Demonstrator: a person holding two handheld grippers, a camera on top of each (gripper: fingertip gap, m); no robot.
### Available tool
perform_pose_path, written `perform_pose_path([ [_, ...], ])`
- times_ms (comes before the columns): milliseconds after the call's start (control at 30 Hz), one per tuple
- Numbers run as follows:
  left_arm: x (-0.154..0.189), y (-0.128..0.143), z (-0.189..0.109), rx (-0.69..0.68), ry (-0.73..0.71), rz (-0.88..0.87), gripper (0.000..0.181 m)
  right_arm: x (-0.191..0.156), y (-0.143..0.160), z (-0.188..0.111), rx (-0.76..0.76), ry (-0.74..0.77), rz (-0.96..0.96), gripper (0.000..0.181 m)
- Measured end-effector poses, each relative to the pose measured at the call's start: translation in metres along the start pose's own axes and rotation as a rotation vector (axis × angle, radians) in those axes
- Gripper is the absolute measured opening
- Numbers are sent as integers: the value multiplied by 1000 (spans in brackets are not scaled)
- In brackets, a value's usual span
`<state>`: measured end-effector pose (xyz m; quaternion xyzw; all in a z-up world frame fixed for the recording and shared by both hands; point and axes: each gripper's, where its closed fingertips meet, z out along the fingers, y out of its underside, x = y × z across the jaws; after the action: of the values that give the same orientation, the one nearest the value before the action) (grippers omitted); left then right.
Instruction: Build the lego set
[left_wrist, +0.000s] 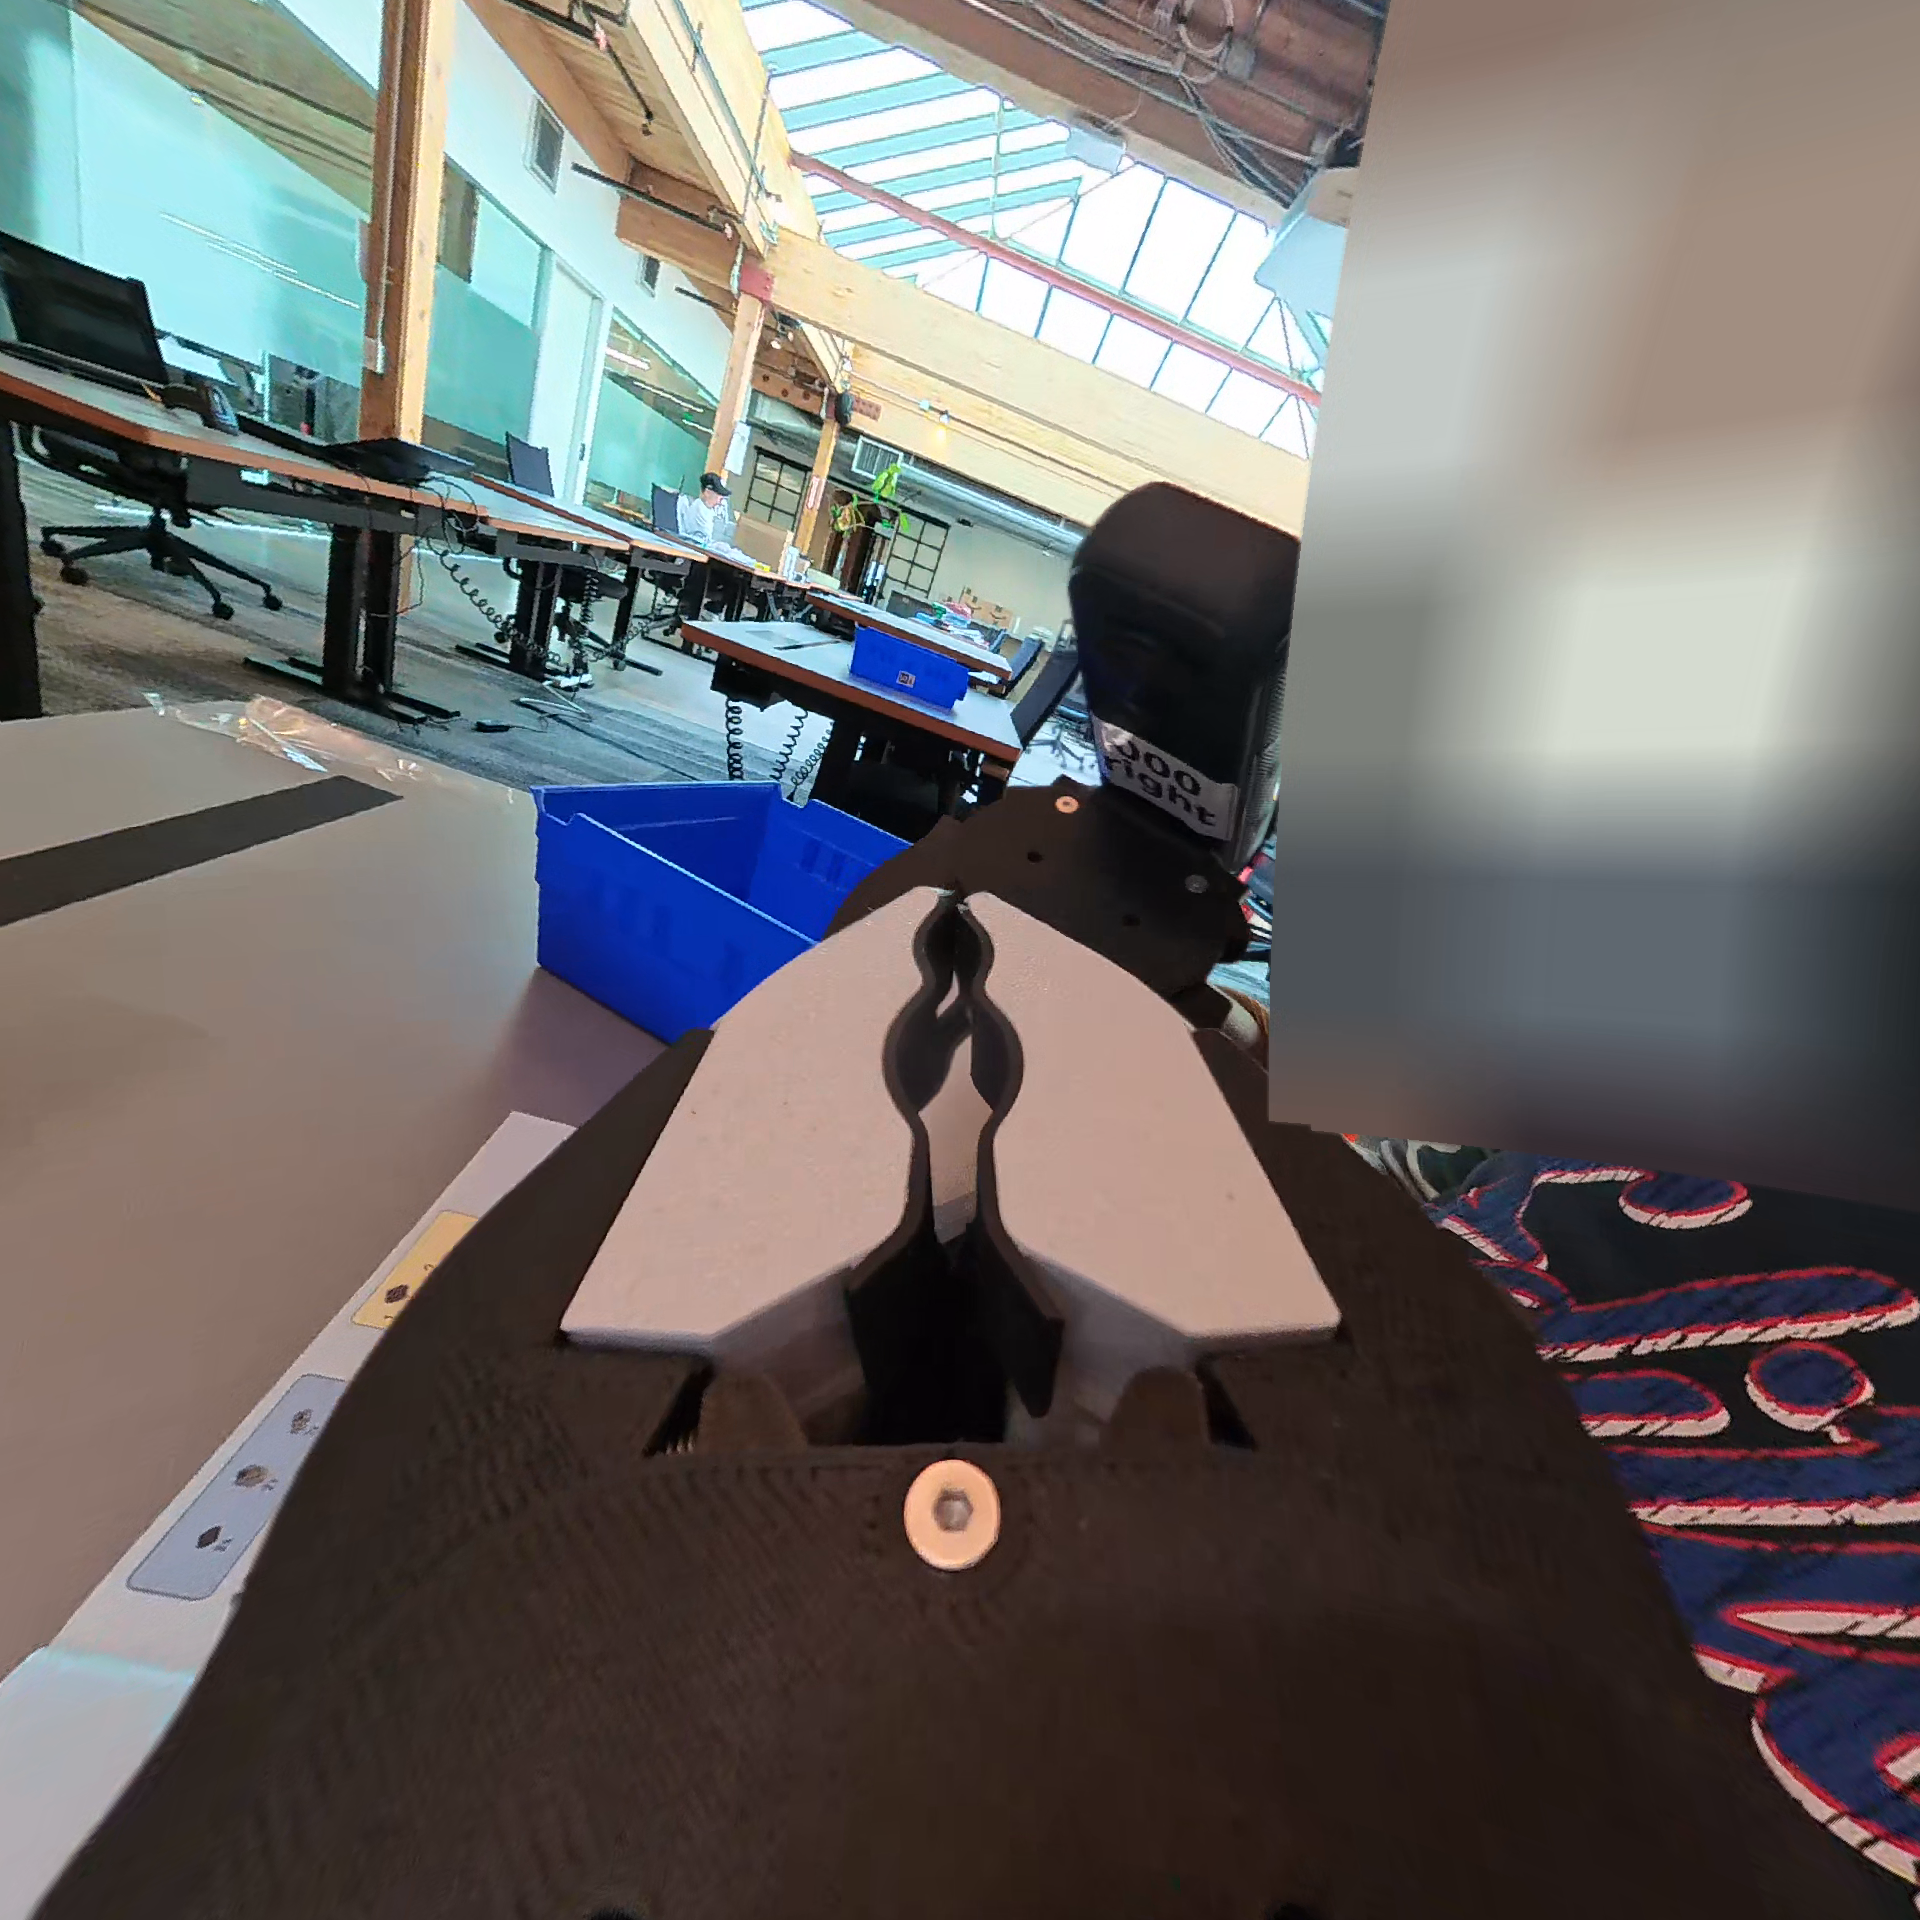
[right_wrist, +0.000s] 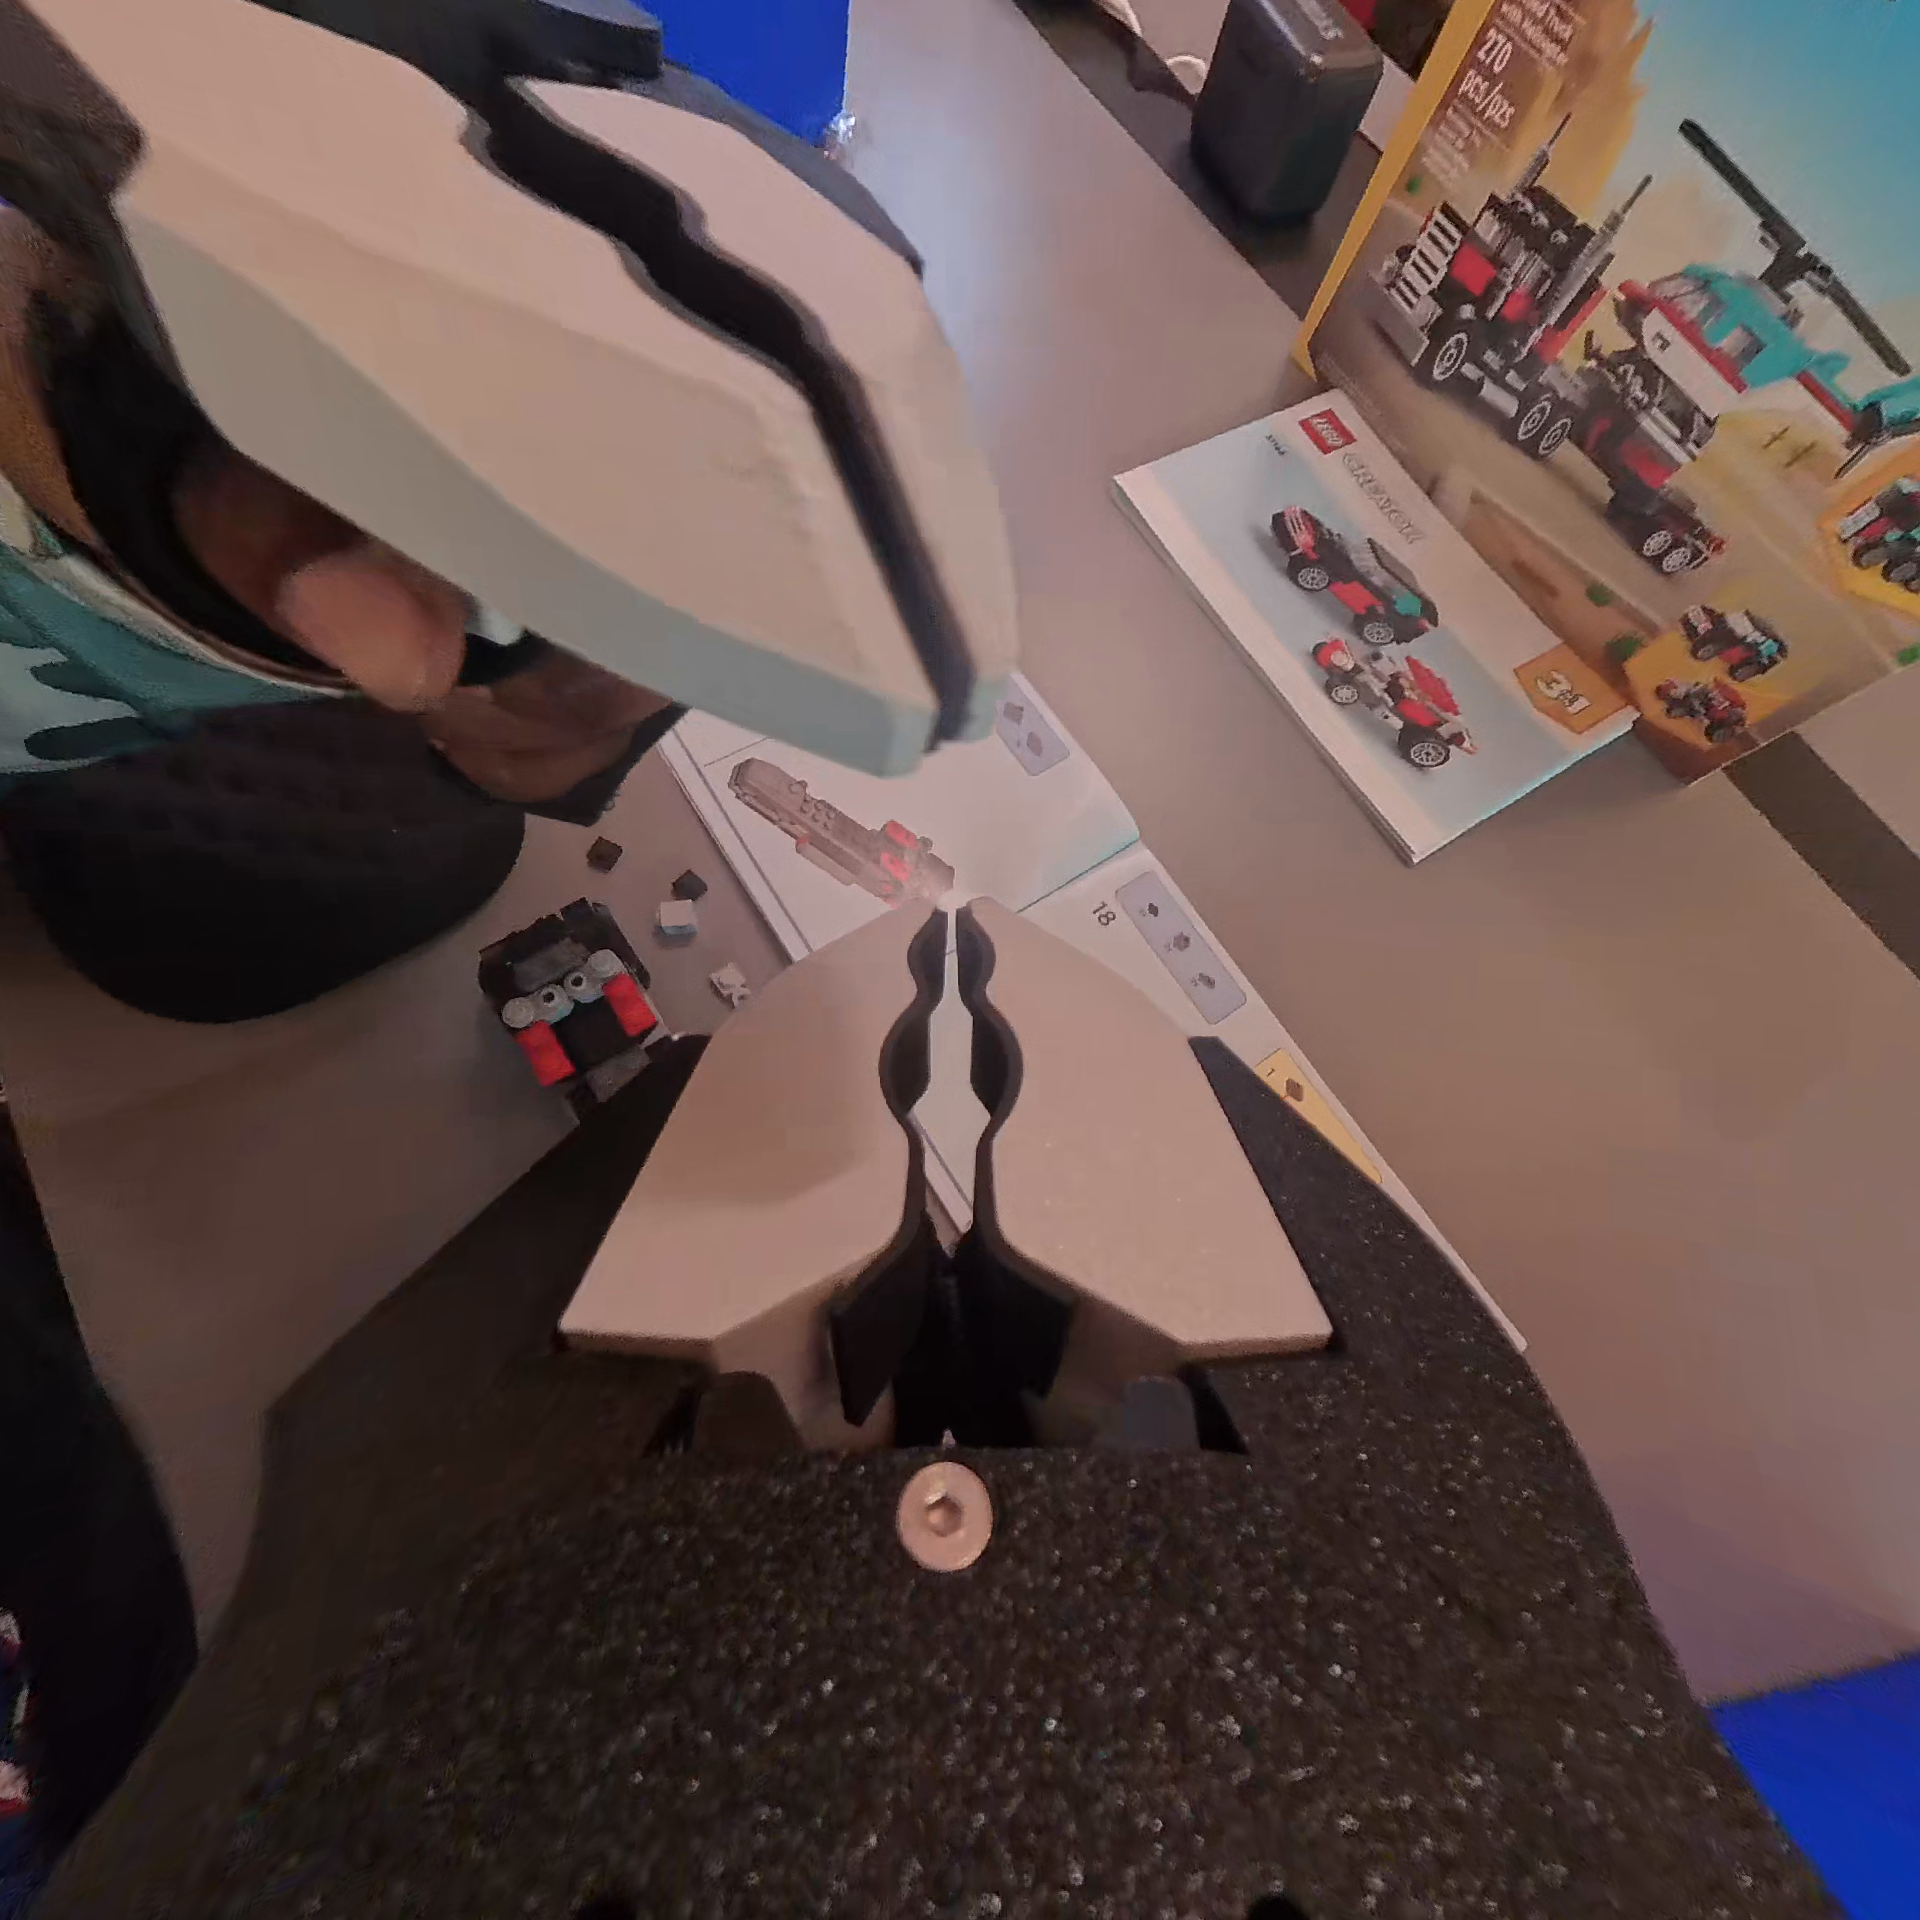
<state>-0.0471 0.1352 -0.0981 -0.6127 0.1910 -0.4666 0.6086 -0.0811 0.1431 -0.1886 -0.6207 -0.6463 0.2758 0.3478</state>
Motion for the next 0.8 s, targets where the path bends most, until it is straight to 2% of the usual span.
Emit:
perform_pose_path([
  [433,-14,-21,10,47,-237,93,0,32,-33,-4,162,205,92,1],
  [800,-22,-23,15,66,-413,60,0,40,-31,-11,160,259,101,1],
])
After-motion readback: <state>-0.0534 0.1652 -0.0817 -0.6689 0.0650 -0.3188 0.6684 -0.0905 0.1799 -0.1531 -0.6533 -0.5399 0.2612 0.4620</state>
